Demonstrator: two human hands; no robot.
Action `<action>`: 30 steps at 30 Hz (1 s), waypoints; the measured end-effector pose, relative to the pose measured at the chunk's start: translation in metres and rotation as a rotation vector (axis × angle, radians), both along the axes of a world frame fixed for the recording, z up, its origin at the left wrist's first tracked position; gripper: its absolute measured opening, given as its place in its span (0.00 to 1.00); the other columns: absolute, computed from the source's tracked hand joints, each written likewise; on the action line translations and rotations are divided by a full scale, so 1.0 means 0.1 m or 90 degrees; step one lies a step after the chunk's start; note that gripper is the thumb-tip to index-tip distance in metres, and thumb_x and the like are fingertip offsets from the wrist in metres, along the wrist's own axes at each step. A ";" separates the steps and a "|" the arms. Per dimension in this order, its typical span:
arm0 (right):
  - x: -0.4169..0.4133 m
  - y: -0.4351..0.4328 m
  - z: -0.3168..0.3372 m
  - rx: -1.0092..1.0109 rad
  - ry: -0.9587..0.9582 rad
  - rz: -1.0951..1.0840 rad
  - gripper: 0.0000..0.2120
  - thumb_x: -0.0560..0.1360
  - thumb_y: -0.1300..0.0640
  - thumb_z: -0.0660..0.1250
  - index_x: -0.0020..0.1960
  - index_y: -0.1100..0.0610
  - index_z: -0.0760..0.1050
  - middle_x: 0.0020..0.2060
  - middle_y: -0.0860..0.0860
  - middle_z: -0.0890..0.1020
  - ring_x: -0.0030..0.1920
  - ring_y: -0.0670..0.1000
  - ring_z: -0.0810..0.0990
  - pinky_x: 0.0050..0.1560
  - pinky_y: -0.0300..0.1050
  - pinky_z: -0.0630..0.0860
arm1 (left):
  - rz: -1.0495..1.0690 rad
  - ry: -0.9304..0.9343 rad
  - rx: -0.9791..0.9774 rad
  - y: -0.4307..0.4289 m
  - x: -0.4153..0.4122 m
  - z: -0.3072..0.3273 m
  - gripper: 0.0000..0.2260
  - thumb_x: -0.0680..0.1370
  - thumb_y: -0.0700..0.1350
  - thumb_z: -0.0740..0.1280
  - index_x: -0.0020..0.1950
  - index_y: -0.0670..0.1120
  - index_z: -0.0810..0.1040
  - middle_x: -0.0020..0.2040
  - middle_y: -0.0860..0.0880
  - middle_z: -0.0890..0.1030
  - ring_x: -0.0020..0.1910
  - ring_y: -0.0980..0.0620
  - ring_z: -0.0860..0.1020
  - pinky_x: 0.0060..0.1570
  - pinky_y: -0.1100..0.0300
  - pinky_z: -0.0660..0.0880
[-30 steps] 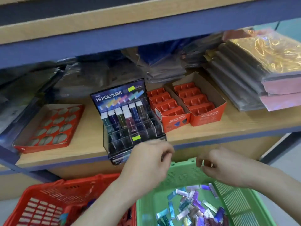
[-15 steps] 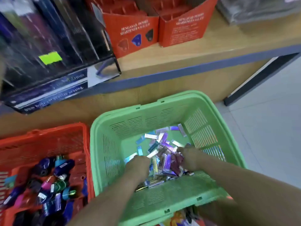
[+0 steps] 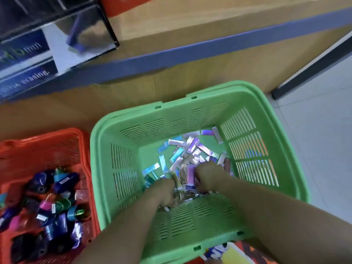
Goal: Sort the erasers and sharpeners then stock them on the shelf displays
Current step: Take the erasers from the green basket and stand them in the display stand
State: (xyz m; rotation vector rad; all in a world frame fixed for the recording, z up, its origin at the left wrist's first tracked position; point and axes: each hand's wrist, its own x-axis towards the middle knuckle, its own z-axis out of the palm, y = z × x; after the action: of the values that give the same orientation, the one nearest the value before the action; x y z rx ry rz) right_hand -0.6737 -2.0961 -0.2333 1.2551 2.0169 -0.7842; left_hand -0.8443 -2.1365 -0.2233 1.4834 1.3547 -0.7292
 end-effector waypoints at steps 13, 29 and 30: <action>0.14 0.06 0.00 -0.093 0.179 -0.331 0.04 0.81 0.56 0.59 0.55 0.53 0.70 0.48 0.58 0.80 0.41 0.54 0.77 0.40 0.44 0.72 | 0.057 -0.063 0.042 -0.06 0.05 -0.05 0.18 0.72 0.52 0.74 0.58 0.46 0.77 0.54 0.47 0.81 0.52 0.46 0.79 0.55 0.53 0.76; 0.00 0.41 0.64 -0.370 0.467 -0.954 0.05 0.79 0.61 0.63 0.48 0.62 0.76 0.30 0.55 0.79 0.25 0.48 0.69 0.21 0.39 0.66 | 0.966 -0.343 0.025 0.45 0.09 0.70 0.15 0.77 0.38 0.69 0.62 0.38 0.73 0.48 0.44 0.81 0.35 0.53 0.82 0.33 0.63 0.76; -0.05 0.41 0.75 -0.388 0.494 -0.965 0.11 0.79 0.52 0.65 0.48 0.60 0.78 0.31 0.53 0.78 0.25 0.48 0.69 0.22 0.38 0.67 | 1.002 -0.380 0.028 0.45 0.11 0.81 0.14 0.77 0.37 0.68 0.61 0.38 0.73 0.45 0.44 0.82 0.33 0.53 0.82 0.31 0.63 0.76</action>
State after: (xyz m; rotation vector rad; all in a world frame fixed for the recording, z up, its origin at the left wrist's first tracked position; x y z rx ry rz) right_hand -0.6790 -2.0549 -0.1583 2.1155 0.6418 -2.5958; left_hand -0.8338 -2.0914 -0.1421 0.2405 1.5198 0.6962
